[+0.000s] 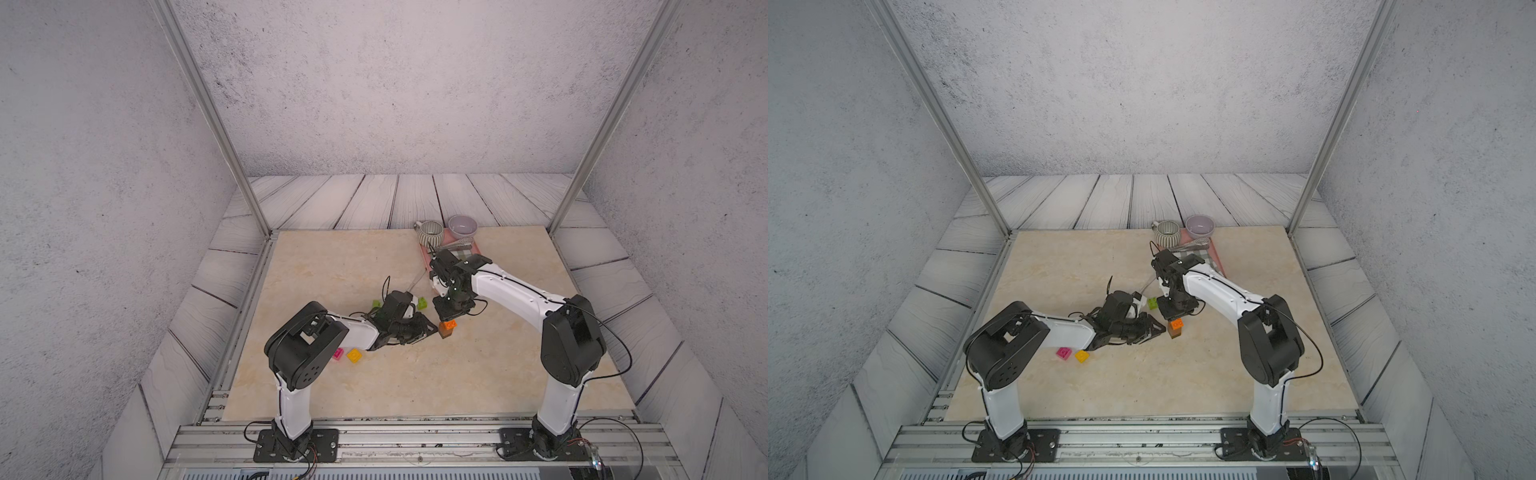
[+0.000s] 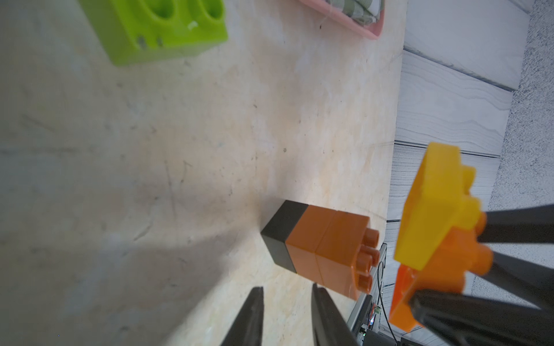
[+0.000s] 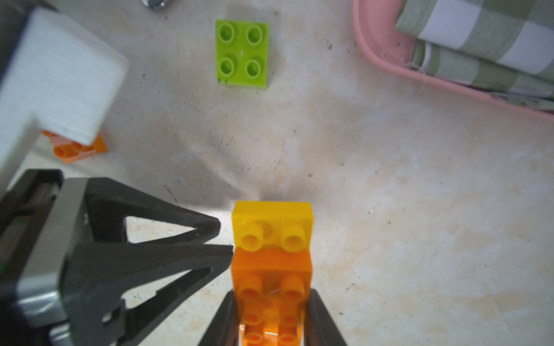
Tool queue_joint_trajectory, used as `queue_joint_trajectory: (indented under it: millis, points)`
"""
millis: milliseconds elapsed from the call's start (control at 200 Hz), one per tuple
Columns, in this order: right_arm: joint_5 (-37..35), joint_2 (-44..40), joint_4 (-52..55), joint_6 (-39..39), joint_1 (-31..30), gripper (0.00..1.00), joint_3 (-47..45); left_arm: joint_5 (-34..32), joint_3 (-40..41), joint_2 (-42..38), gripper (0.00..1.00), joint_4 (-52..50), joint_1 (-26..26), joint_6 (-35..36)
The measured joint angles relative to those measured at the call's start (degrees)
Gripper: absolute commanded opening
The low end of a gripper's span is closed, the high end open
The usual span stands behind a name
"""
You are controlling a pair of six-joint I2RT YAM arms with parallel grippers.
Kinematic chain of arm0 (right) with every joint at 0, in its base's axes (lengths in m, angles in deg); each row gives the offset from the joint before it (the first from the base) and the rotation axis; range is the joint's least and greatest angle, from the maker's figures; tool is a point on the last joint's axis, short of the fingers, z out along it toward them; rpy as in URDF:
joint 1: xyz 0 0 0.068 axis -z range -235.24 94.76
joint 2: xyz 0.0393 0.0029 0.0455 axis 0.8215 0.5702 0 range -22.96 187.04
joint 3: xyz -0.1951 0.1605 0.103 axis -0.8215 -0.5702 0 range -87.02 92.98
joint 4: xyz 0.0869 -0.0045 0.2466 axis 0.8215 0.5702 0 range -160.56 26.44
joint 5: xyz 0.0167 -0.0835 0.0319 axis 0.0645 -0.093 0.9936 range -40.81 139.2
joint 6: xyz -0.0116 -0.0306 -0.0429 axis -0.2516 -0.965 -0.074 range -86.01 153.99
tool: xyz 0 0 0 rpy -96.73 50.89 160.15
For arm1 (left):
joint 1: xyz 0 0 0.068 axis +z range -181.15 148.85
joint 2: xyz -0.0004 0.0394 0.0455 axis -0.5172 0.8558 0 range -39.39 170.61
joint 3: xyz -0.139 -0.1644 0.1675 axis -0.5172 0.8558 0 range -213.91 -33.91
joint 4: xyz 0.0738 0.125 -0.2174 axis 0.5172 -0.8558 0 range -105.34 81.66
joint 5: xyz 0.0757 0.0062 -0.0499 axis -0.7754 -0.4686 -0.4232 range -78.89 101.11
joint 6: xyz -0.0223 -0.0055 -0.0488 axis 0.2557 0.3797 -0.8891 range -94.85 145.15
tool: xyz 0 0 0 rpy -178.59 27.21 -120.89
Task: Assemble the letter r with lego
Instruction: Assemble the lego brick with the lego brick.
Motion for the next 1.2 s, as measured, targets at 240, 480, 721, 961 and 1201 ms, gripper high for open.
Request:
queue_joint_trajectory:
  millis: [240,480,721,961,1201]
  points:
    - [0.6,2.0,0.0,0.0,0.1,0.0,0.4,0.0,-0.2,0.7,0.31,0.0,-0.4,0.0]
    - [0.6,3.1,0.1,0.0,0.3,0.0,0.8,0.0,-0.4,0.9,0.31,-0.1,-0.6,0.0]
    - [0.7,3.2,0.0,0.0,1.0,0.0,0.9,0.0,-0.7,1.0,0.31,-0.2,-0.8,0.0]
    - [1.2,3.2,0.0,0.0,1.0,0.0,1.6,0.0,-0.9,1.2,0.31,-0.2,-1.0,0.0]
    - [2.1,3.9,0.1,-1.1,1.0,0.0,2.2,0.1,-0.9,1.2,0.31,-0.2,-1.0,0.0]
